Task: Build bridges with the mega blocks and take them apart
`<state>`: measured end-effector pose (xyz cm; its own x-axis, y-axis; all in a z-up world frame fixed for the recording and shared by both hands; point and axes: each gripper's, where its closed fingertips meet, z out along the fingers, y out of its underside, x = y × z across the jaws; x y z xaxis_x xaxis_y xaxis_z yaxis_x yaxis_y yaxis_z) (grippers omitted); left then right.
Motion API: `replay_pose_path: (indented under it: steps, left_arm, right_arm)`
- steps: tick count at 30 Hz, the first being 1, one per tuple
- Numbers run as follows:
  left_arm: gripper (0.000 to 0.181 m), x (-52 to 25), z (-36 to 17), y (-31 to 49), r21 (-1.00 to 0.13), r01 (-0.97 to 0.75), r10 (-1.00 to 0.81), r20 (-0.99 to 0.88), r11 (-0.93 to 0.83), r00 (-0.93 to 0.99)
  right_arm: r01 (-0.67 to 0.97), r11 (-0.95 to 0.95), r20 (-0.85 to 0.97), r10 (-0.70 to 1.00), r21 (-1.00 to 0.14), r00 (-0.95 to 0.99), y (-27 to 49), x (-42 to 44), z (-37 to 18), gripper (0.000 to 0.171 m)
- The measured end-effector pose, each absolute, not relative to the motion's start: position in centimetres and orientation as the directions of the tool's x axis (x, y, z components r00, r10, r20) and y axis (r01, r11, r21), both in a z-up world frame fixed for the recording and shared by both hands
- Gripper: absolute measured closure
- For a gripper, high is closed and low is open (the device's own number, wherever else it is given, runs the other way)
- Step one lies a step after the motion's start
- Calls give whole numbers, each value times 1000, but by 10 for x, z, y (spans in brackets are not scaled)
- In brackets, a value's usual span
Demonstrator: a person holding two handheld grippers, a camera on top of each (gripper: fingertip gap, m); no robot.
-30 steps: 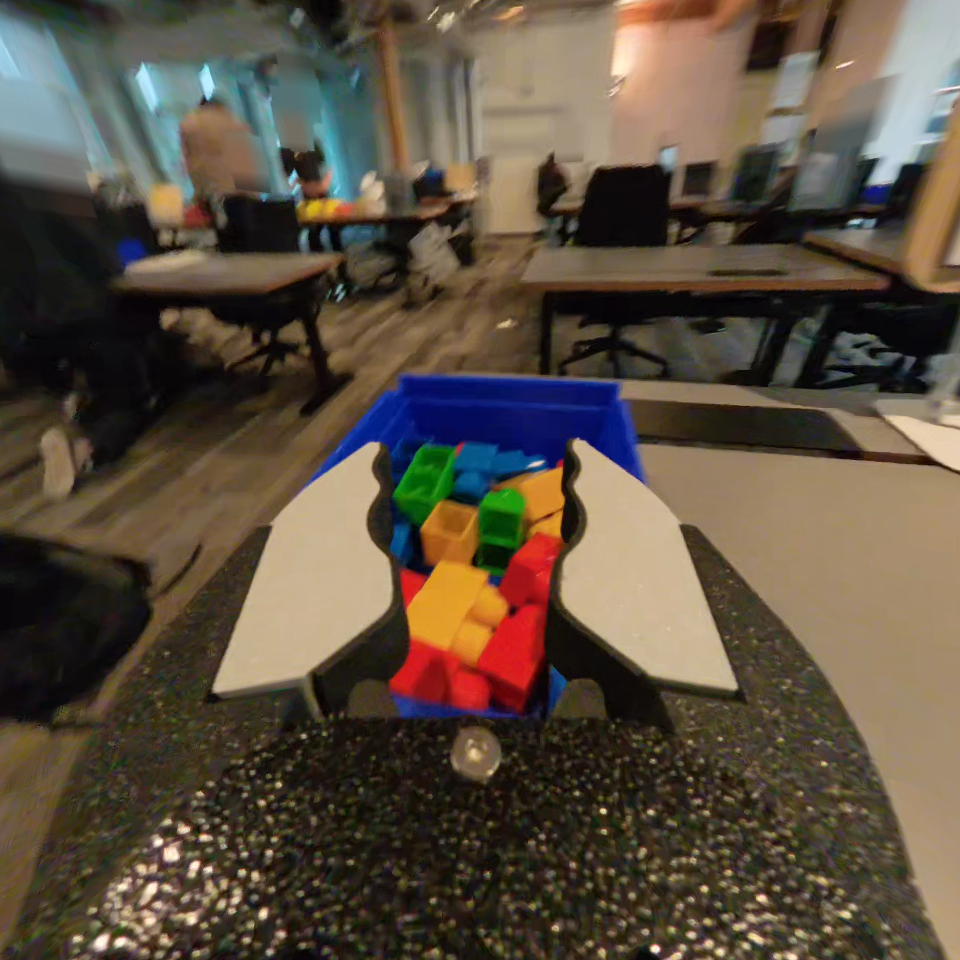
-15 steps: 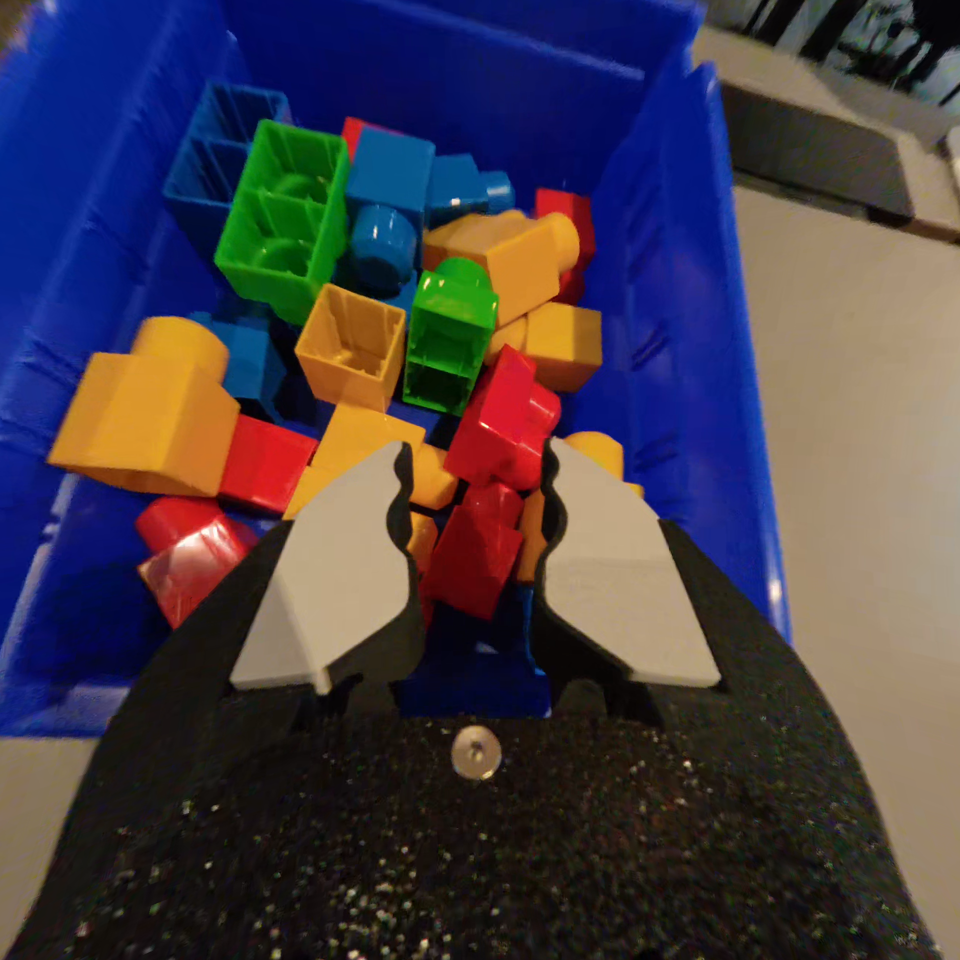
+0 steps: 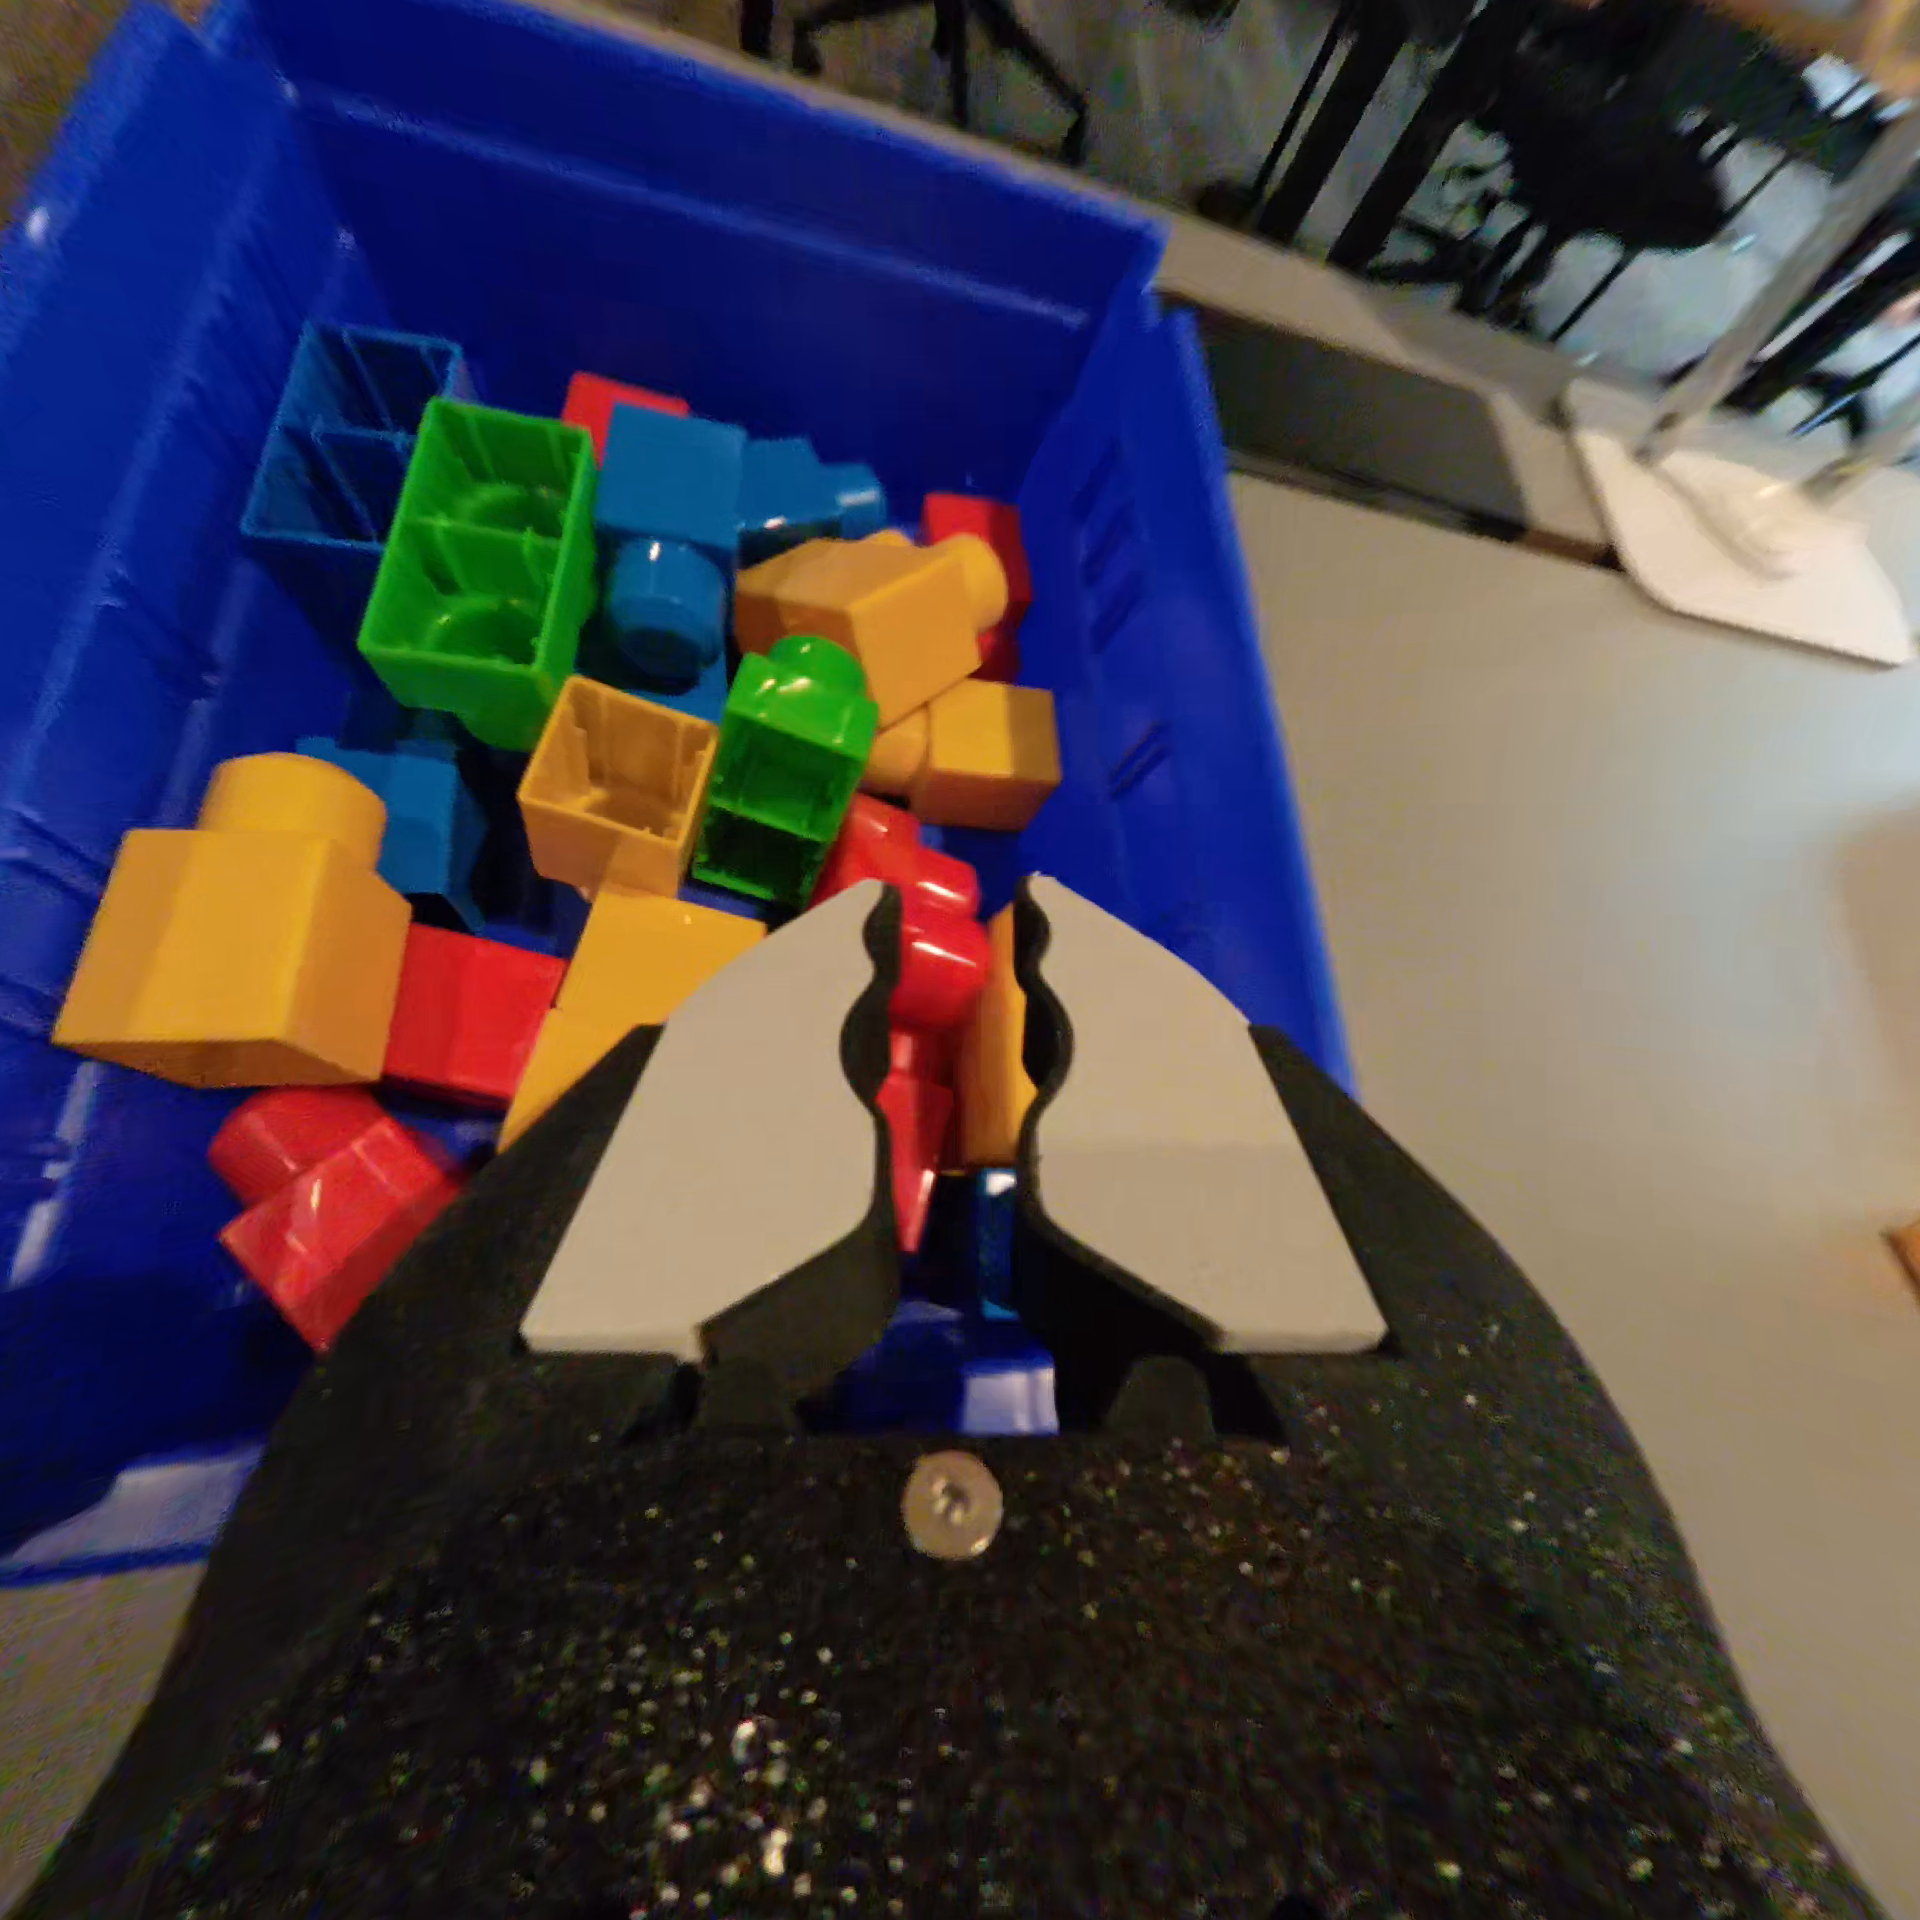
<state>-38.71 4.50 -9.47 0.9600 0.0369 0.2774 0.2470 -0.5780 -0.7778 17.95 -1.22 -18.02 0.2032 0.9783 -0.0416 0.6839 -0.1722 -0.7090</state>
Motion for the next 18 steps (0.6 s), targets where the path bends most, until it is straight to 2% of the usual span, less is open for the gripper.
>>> replay_pose_path:
  steps: [2, 6, 7, 10, 12, 15, 18]
  left_arm:
    - [160, -379, -89, 36, -770, 246, 10, 298, -589, 955]
    - [139, -357, -127, 29, -623, 224, -18, 358, -750, 934]
    - [136, -353, -127, 35, -630, 240, -31, 387, -738, 922]
    - [138, -351, -128, 37, -617, 245, -44, 415, -748, 909]
    - [146, -346, -127, 37, -604, 267, -61, 466, -751, 883]
    - [147, -347, -128, 34, -594, 291, -67, 506, -750, 860]
    - [159, -350, -124, 33, -609, 319, -74, 531, -726, 844]
  right_arm:
    - [686, -168, -36, 979, -708, 202, -12, 179, -180, 99]
    - [680, -176, -42, 977, -711, 208, -12, 180, -180, 100]
    - [680, -175, -41, 977, -712, 208, -11, 180, -180, 100]
    - [683, -174, -39, 977, -709, 208, -12, 180, -180, 100]
    - [684, -173, -38, 977, -709, 208, -12, 180, -180, 99]
    - [684, -173, -39, 978, -709, 207, -12, 180, -180, 99]
    - [685, -171, -37, 978, -709, 205, -12, 180, -180, 99]
